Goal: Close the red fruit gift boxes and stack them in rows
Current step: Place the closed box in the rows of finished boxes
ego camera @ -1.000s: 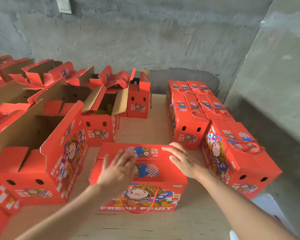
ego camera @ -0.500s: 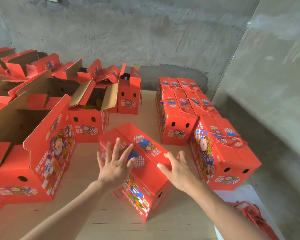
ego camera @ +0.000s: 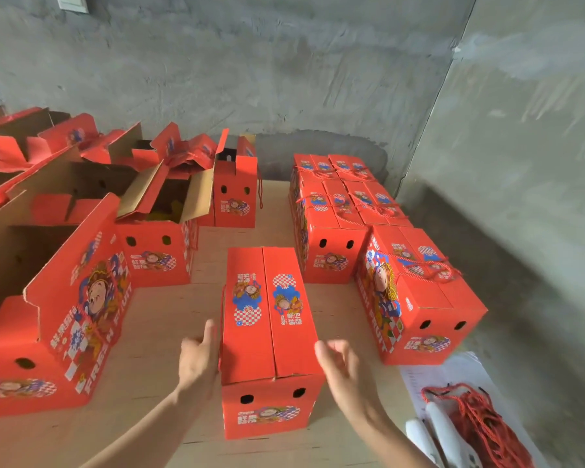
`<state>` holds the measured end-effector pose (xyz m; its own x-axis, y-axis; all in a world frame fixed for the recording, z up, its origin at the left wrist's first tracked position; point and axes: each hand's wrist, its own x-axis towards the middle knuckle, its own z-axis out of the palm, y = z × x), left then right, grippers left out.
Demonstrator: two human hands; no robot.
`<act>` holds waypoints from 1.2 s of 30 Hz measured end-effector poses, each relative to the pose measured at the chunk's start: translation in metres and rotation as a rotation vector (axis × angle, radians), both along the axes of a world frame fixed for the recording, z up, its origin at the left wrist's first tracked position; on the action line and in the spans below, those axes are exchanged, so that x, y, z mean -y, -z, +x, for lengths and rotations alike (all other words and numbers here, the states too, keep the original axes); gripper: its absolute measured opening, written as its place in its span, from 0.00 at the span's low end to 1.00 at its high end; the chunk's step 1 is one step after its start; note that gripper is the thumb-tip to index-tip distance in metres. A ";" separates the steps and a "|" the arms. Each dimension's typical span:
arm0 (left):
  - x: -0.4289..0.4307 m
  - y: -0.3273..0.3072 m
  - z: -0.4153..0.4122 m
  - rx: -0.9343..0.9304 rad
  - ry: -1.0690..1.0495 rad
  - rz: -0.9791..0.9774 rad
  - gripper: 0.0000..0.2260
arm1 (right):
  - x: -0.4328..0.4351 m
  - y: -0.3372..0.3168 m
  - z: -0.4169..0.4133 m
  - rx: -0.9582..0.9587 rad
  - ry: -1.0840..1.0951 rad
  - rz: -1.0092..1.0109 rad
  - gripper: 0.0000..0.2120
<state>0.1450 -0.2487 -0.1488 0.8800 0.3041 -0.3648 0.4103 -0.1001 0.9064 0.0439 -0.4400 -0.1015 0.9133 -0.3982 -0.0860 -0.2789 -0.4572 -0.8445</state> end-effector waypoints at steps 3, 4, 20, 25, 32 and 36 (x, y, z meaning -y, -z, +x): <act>0.005 0.003 -0.015 -0.309 -0.048 -0.384 0.20 | 0.005 0.019 0.014 -0.326 0.056 0.348 0.29; 0.007 0.001 -0.016 -0.384 -0.027 -0.478 0.21 | 0.004 0.023 0.022 -0.377 0.035 0.457 0.29; 0.016 -0.037 0.028 -0.150 -0.130 -0.325 0.12 | -0.018 -0.064 0.102 0.108 -0.030 0.422 0.08; 0.014 -0.080 0.031 0.275 -0.015 -0.171 0.17 | -0.022 -0.110 0.106 0.241 -0.324 0.400 0.11; 0.019 -0.175 0.035 0.698 0.458 0.107 0.13 | -0.041 -0.119 0.108 0.074 -0.456 0.436 0.10; 0.005 -0.158 0.034 0.807 0.409 0.483 0.06 | -0.051 -0.126 0.109 -0.057 -0.452 0.586 0.09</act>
